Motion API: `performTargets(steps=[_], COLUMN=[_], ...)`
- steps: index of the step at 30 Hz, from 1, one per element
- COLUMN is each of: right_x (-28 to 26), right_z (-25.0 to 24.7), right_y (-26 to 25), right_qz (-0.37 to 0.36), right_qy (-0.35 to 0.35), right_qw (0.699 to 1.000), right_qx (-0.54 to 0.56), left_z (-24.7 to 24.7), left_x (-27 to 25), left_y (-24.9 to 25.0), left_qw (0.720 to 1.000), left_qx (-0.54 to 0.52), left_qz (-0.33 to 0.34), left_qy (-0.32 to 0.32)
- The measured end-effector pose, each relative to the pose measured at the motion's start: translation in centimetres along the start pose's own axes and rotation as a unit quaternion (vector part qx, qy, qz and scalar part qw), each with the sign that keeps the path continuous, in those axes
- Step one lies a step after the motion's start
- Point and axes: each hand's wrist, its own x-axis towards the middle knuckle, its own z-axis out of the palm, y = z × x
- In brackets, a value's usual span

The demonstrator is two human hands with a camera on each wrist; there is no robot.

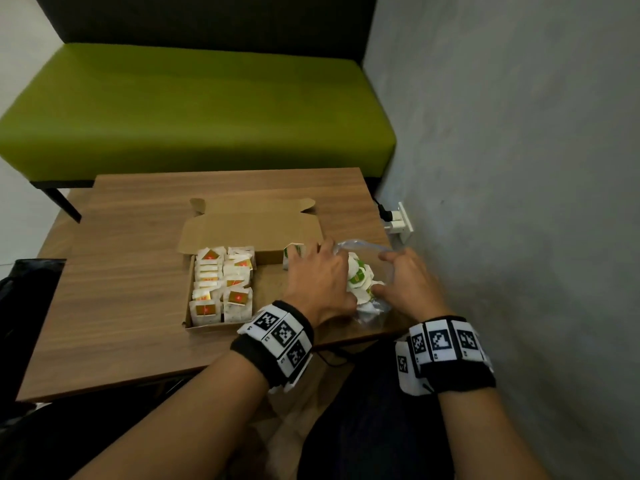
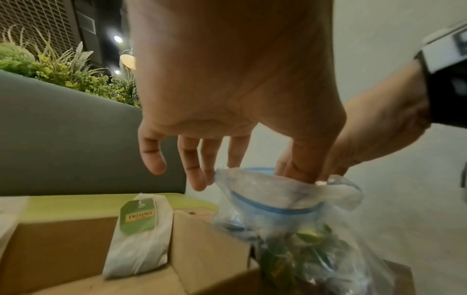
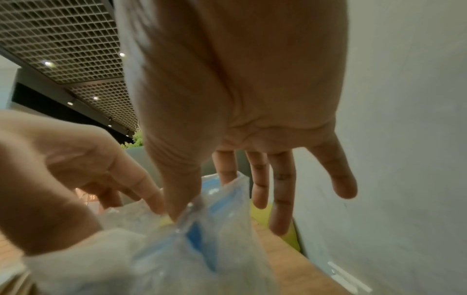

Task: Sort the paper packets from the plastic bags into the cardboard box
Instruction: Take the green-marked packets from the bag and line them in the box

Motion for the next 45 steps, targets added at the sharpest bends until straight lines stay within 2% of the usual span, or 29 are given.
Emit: performTargets(steps=[5, 9, 14, 18, 21, 25, 29, 34, 39, 43, 45], right_x=[1.4, 2.5, 3.0, 3.3, 3.1, 2.2, 2.2, 2.6, 2.1, 1.8, 2.0], right_z=[1.1, 2.6, 3.4, 3.7, 3.0, 1.1, 0.2, 0.1, -0.3, -1.1, -1.4], right_y=[-0.8, -1.3, -1.6, -1.2, -0.9, -0.3, 0.7, 1.1, 0.8, 1.0, 1.3], right_qz=[0.008, 0.056, 0.069, 0.059, 0.039, 0.006, -0.014, -0.02, -0.028, -0.036, -0.053], right_qy=[0.061, 0.032, 0.018, 0.024, 0.055, 0.098, 0.158, 0.182, 0.239, 0.246, 0.257], right_qw=[0.998, 0.997, 0.997, 0.997, 0.992, 0.988, 0.978, 0.979, 0.965, 0.951, 0.941], right_qx=[0.03, -0.041, -0.03, 0.051, 0.108, 0.117, 0.133, 0.091, 0.108, 0.184, 0.213], left_z=[0.8, 1.1, 1.4, 1.4, 1.4, 1.2, 1.3, 1.6, 1.8, 1.3, 0.8], left_x=[-0.5, -0.8, -1.1, -1.1, -1.0, -0.6, 0.2, 0.6, 0.3, 0.1, -0.1], left_y=[0.2, 0.0, -0.2, -0.1, -0.1, 0.3, 1.2, 1.7, 1.4, 1.1, 1.1], left_qw=[0.998, 0.997, 0.996, 0.991, 0.981, 0.967, 0.969, 0.979, 0.984, 0.988, 0.988], left_qx=[-0.047, -0.06, -0.076, -0.125, -0.191, -0.253, -0.245, -0.203, -0.179, -0.154, -0.152], left_qz=[-0.005, -0.002, -0.001, -0.002, -0.016, -0.03, -0.033, -0.029, -0.021, -0.023, -0.021], left_qy=[0.032, 0.038, 0.042, 0.037, 0.031, 0.02, 0.017, 0.006, 0.009, -0.002, 0.012])
